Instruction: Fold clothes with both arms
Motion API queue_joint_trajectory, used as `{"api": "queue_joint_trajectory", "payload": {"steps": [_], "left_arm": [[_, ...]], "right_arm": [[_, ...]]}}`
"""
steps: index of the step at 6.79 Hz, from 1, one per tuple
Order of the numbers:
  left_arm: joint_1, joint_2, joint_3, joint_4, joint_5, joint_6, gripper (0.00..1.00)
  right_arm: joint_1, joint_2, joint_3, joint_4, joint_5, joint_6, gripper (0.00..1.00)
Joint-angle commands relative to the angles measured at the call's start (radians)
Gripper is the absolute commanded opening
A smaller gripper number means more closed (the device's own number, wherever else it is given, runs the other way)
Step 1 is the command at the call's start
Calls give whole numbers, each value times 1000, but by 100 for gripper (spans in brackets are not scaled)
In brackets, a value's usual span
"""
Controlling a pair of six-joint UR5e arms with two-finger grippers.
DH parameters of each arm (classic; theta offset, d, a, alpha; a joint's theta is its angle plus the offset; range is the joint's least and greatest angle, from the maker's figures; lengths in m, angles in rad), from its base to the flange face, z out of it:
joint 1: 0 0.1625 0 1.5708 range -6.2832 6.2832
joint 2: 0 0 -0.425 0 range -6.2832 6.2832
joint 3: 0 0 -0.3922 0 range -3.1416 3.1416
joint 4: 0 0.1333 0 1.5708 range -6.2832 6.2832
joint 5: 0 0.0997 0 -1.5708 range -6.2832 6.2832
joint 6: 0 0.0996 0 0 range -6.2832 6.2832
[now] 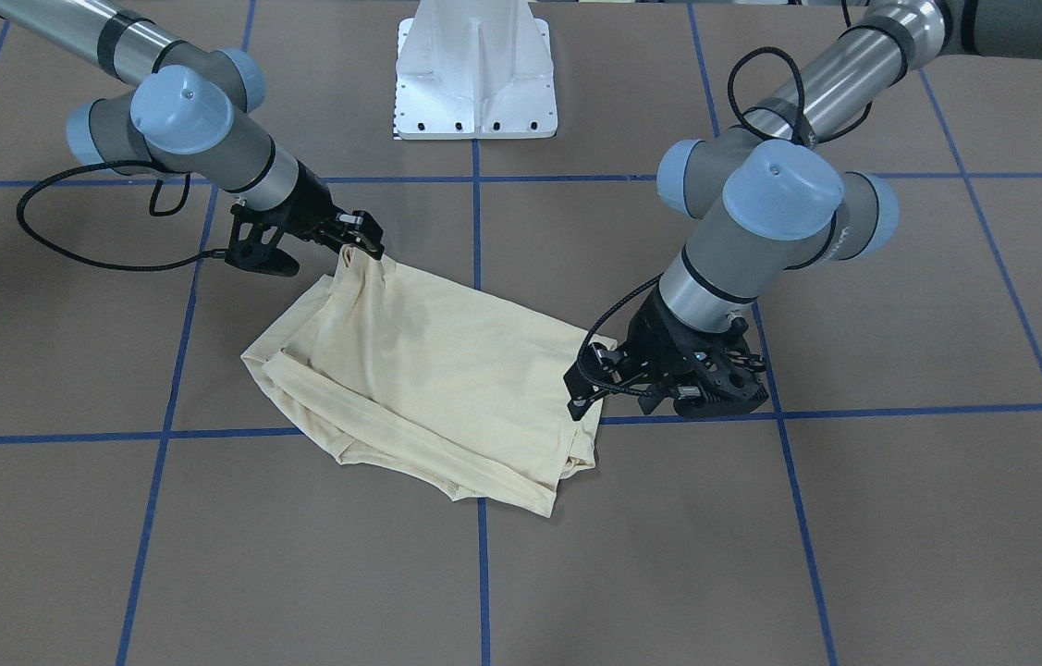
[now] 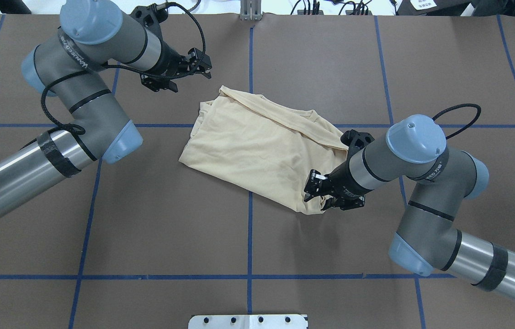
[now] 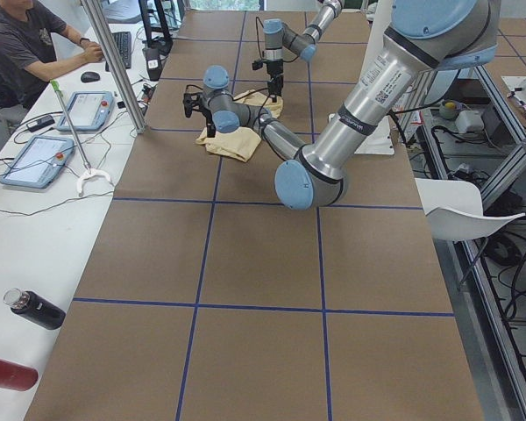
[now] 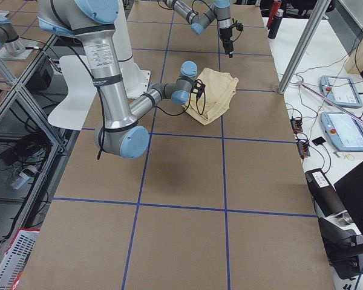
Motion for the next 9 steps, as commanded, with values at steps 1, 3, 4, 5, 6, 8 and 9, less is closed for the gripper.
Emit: {"api": "queue_joint_trajectory", "payload": {"steps": [1, 3, 4, 5, 6, 8, 9], "left_arm": [[2, 111, -68, -78, -3, 7, 99], [39, 164, -116, -105, -2, -9, 99], [103, 167, -113, -105, 9, -55, 99], [129, 166, -114, -111, 17, -78, 99], [183, 181, -107, -112, 62, -95, 99], [205, 185, -96, -108, 77, -99, 99], [205, 186, -93, -102, 77, -99, 99]], "right_arm": [[71, 1, 20, -1, 14, -7, 100], [133, 1, 20, -1, 16, -13, 100], [148, 2, 20, -1, 16, -27, 100], [156, 4, 19, -1, 16, -38, 100], [158, 7, 17, -1, 16, -41, 100], [161, 8, 17, -1, 16, -41, 100], [161, 10, 17, -1, 16, -41, 100]]}}
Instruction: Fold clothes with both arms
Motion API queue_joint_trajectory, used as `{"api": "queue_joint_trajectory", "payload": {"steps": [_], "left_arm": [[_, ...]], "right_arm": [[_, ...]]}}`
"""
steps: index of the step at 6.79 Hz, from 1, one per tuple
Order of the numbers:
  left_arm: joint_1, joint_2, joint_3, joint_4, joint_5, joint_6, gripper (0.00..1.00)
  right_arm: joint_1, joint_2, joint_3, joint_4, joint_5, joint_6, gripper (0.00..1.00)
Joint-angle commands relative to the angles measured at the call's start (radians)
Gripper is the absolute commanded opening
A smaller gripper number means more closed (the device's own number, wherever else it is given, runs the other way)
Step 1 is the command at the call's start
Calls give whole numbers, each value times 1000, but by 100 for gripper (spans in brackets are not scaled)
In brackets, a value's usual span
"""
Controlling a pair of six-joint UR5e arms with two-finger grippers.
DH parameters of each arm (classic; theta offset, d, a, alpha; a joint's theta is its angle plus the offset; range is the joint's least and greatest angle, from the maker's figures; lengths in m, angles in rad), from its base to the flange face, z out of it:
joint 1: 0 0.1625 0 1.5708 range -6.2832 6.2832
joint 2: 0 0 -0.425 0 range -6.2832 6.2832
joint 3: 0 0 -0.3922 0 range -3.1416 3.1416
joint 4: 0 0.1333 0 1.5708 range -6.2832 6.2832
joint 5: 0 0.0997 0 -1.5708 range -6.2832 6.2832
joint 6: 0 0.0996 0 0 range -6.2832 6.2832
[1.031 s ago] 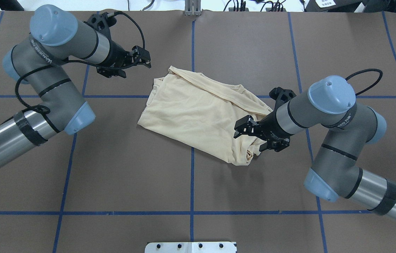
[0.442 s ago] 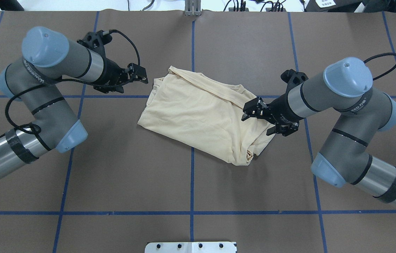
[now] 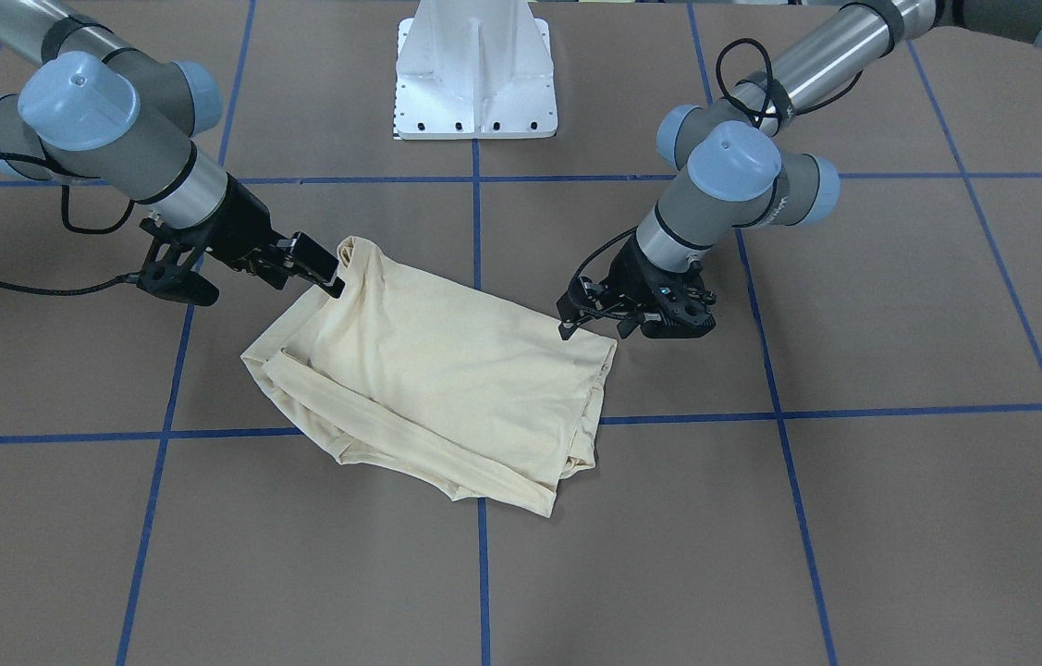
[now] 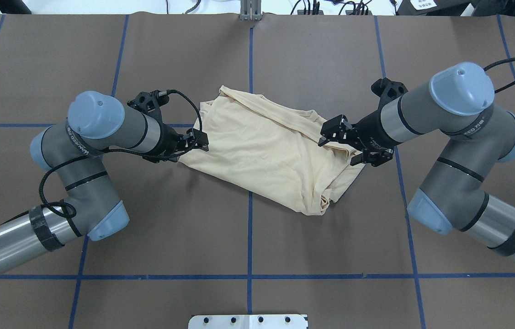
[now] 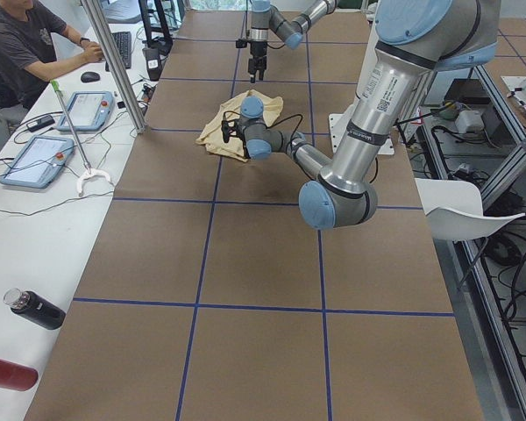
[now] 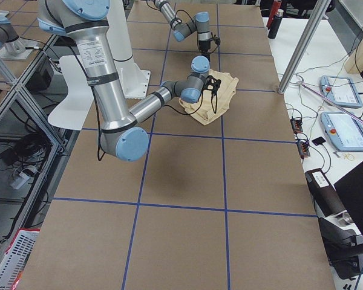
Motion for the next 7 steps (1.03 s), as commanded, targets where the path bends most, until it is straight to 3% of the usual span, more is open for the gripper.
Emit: {"api": "queue_joint_trajectory", "payload": {"steps": [1, 5, 7], "left_arm": [[6, 0, 8, 8, 5, -1, 99], [9, -4, 50, 8, 7, 2, 92], [9, -9, 50, 10, 7, 2, 72]], "right_arm": [[1, 3, 1, 0, 0, 0, 100], [6, 5, -2, 0, 0, 0, 100], [9, 5, -2, 0, 0, 0, 100]]}}
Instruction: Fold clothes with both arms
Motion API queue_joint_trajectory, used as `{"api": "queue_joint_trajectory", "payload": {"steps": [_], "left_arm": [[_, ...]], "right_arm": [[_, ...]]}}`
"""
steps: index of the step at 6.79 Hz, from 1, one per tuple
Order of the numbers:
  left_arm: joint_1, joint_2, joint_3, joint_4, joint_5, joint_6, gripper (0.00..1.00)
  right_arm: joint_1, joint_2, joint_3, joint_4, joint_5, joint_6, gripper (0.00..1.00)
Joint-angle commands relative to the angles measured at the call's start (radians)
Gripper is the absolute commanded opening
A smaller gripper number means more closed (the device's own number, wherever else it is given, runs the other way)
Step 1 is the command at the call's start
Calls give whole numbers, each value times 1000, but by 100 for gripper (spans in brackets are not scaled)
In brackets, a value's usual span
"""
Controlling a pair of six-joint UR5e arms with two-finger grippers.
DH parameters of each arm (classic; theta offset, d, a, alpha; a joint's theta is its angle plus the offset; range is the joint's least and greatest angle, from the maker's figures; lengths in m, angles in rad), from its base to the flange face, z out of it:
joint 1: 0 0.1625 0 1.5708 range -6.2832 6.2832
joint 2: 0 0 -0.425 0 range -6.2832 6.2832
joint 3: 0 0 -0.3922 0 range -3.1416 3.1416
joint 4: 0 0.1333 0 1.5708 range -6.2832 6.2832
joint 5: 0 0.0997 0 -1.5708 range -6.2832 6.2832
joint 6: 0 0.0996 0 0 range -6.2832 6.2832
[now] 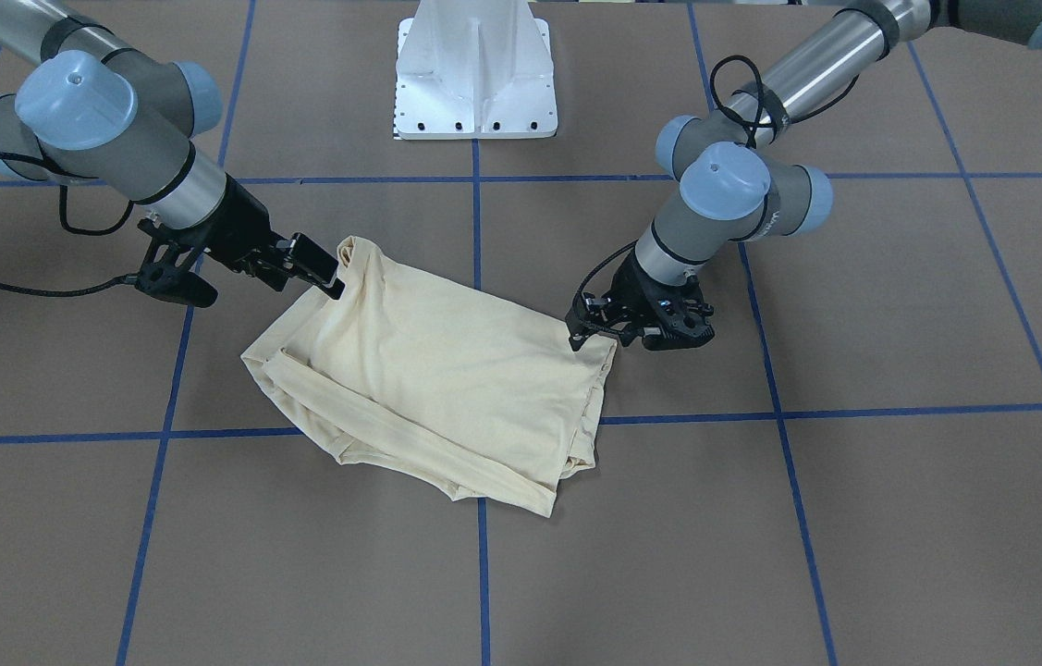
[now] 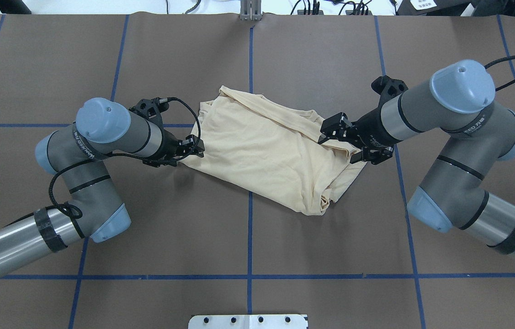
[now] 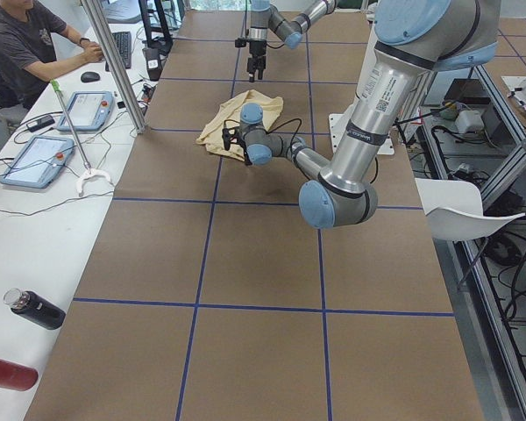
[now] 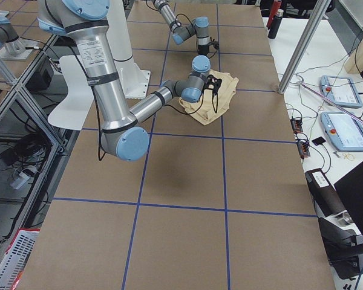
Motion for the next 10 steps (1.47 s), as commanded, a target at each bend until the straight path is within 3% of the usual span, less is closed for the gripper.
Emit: {"api": "queue_joint_trajectory", "payload": {"steps": [1, 3, 4, 5, 8, 10], "left_arm": [[0, -4, 0, 1, -2, 0, 61], [0, -4, 0, 0, 0, 0, 29], [-1, -4, -3, 1, 0, -1, 7], [-9, -4, -9, 3, -2, -3, 0], [-76, -8, -6, 21, -9, -5, 0], [-133, -86, 78, 21, -2, 0, 0]], "right_arm": [[4, 0, 0, -2, 0, -2, 100], [5, 0, 1, -2, 0, -2, 100], [5, -1, 0, -2, 0, -2, 100], [7, -2, 0, 0, 0, -2, 100], [16, -2, 1, 0, 0, -2, 100], [16, -2, 0, 0, 0, -2, 100]]}}
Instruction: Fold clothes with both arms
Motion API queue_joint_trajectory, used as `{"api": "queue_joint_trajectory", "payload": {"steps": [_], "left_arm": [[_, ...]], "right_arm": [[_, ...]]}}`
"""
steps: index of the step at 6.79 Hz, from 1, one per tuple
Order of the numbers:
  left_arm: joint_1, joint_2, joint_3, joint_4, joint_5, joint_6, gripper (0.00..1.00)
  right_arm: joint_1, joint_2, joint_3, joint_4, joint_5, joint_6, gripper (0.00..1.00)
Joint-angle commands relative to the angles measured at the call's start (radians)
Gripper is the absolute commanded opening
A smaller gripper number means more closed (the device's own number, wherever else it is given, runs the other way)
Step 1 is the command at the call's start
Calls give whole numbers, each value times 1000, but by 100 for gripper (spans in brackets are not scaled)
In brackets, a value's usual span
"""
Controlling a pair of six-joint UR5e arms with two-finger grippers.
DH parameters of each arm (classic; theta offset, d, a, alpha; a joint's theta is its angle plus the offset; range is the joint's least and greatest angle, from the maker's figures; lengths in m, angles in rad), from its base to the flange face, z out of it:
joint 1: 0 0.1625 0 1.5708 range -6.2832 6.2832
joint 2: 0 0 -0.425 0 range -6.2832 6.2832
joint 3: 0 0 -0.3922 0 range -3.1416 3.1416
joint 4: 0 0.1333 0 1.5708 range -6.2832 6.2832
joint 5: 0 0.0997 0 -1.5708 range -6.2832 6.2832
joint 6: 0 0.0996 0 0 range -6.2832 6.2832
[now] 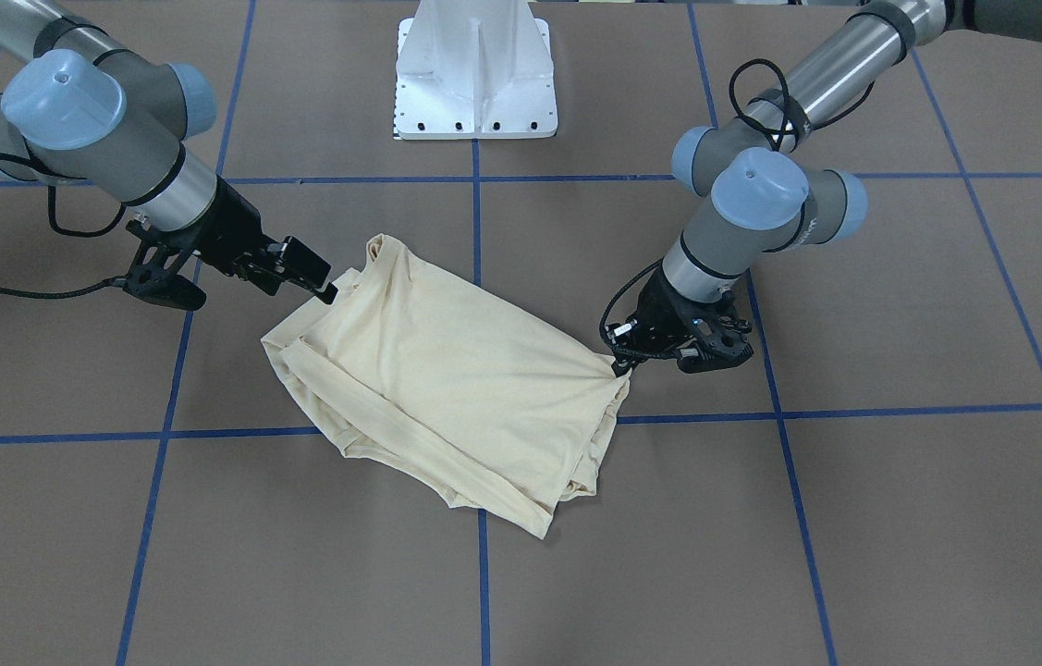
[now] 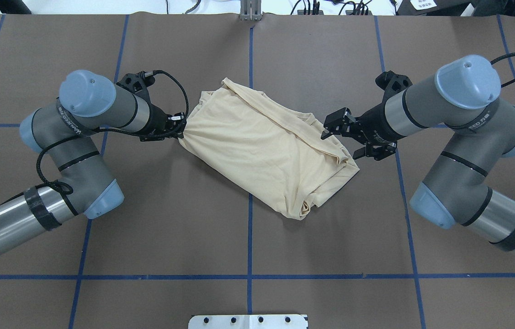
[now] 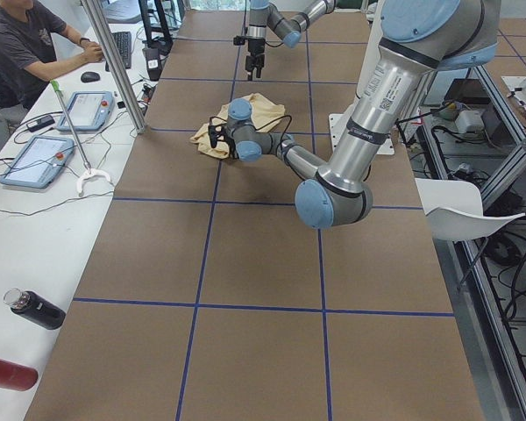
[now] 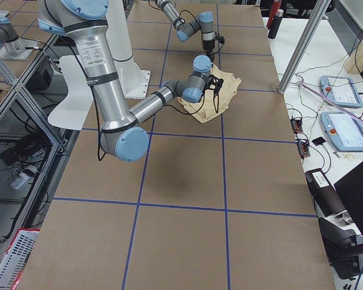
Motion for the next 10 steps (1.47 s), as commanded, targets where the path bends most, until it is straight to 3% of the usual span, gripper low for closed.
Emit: {"api": "queue_joint_trajectory", "payload": {"steps": [1, 4, 6, 7, 8, 10], "left_arm": [[-66, -121, 139, -1, 34, 5, 0], [-83, -257, 331, -65, 191, 8, 0], [-80, -382, 548, -218, 284, 6, 0], [-80, -383, 554, -234, 337, 6, 0], [-81, -381, 557, -234, 376, 23, 95], [-138, -380, 534, -234, 370, 40, 100]], "right_arm": [[4, 0, -1, 0, 0, 0, 100], [5, -6, 0, -1, -8, 0, 100], [5, -11, -1, -1, -17, 0, 100], [2, -11, -1, -1, -31, 0, 100], [-15, -11, -3, -1, -63, 0, 100], [-50, 3, -4, -38, -132, 0, 100]]}}
